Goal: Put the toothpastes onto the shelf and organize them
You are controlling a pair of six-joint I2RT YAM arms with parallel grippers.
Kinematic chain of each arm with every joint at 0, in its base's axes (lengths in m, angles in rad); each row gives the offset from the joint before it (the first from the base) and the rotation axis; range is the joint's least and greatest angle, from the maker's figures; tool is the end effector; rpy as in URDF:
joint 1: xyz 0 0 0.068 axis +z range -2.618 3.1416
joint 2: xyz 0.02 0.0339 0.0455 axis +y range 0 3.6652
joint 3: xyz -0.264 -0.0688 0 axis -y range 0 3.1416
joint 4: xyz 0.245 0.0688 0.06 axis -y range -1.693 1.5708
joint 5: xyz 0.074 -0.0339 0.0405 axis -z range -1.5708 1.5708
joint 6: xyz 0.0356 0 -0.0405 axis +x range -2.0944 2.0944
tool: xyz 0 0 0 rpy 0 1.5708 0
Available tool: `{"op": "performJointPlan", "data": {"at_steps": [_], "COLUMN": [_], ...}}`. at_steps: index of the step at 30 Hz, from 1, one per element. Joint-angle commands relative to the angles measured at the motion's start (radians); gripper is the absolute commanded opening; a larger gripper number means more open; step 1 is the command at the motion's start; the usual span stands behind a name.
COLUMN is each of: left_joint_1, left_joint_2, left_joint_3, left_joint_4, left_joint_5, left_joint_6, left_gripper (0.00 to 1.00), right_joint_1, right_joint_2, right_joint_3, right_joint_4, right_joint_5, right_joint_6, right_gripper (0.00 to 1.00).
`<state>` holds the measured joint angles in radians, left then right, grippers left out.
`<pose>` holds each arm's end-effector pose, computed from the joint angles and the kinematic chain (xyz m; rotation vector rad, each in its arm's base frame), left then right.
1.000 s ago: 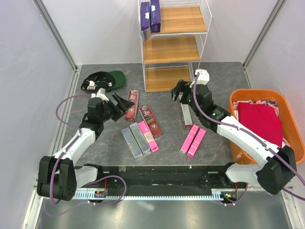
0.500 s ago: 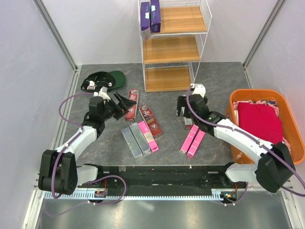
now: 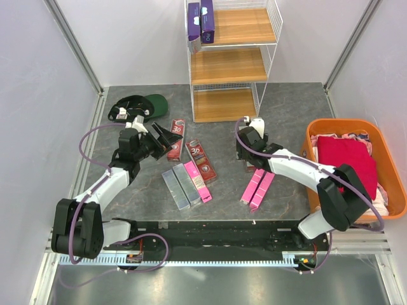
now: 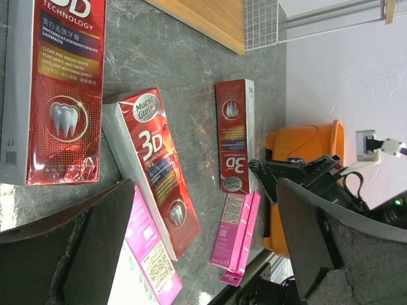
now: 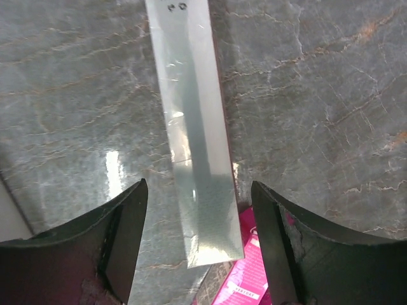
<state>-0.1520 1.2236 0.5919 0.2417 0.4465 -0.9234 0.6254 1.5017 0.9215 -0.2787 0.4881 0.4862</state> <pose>0.2561 -0.0548 0.2252 -0.4885 2.0427 -1.1176 0.2598 0.1670 0.2129 0.0523 2.3029 -0.0353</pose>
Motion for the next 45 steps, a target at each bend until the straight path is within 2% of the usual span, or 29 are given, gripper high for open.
{"op": "performJointPlan", "data": {"at_steps": [1,6,8,12,14,19,27,35,39,41,45], "left_joint_1": [0.0,0.0,0.0,0.0,0.0,0.0,0.0,0.0,-0.009,-0.027,-0.072], "left_joint_2": [0.01,0.027,0.028,0.028,0.028,0.03,0.051,0.096,0.114,0.129,0.162], "left_joint_3": [0.042,0.051,0.051,0.051,0.051,0.052,0.051,0.008,-0.007,-0.014,0.005], "left_joint_4": [0.034,0.034,0.034,0.036,0.036,0.044,0.128,0.405,0.531,0.573,0.628], "left_joint_5": [0.011,0.023,0.026,0.024,0.029,0.041,0.116,0.277,0.305,0.304,0.308], "left_joint_6": [-0.011,-0.009,-0.008,-0.008,-0.009,-0.009,-0.017,-0.126,-0.19,-0.209,-0.235], "left_gripper": [0.99,0.99,0.99,0.99,0.99,0.99,1.0,0.99,0.99,0.99,0.99], "right_joint_1": [-0.024,-0.038,-0.049,-0.062,-0.067,-0.075,-0.079,-0.079,-0.078,-0.079,-0.079], "right_joint_2": [0.031,0.086,0.109,0.15,0.167,0.152,0.029,-0.096,-0.121,-0.109,-0.058], "right_joint_3": [0.025,0.02,0.017,0.011,0.014,0.011,0.027,0.046,0.051,0.057,0.066], "right_joint_4": [0.001,0.01,0.019,0.049,0.049,0.067,0.087,0.179,0.272,0.382,0.539], "right_joint_5": [0.026,-0.023,-0.055,-0.167,-0.187,-0.276,-0.459,-0.761,-1.003,-1.08,-1.226], "right_joint_6": [0.009,-0.008,-0.011,-0.034,-0.034,-0.052,-0.107,-0.092,-0.011,0.038,0.243], "right_gripper": [0.74,0.73,0.65,0.6,0.5,0.42,0.41,0.41,0.42,0.42,0.42]}}
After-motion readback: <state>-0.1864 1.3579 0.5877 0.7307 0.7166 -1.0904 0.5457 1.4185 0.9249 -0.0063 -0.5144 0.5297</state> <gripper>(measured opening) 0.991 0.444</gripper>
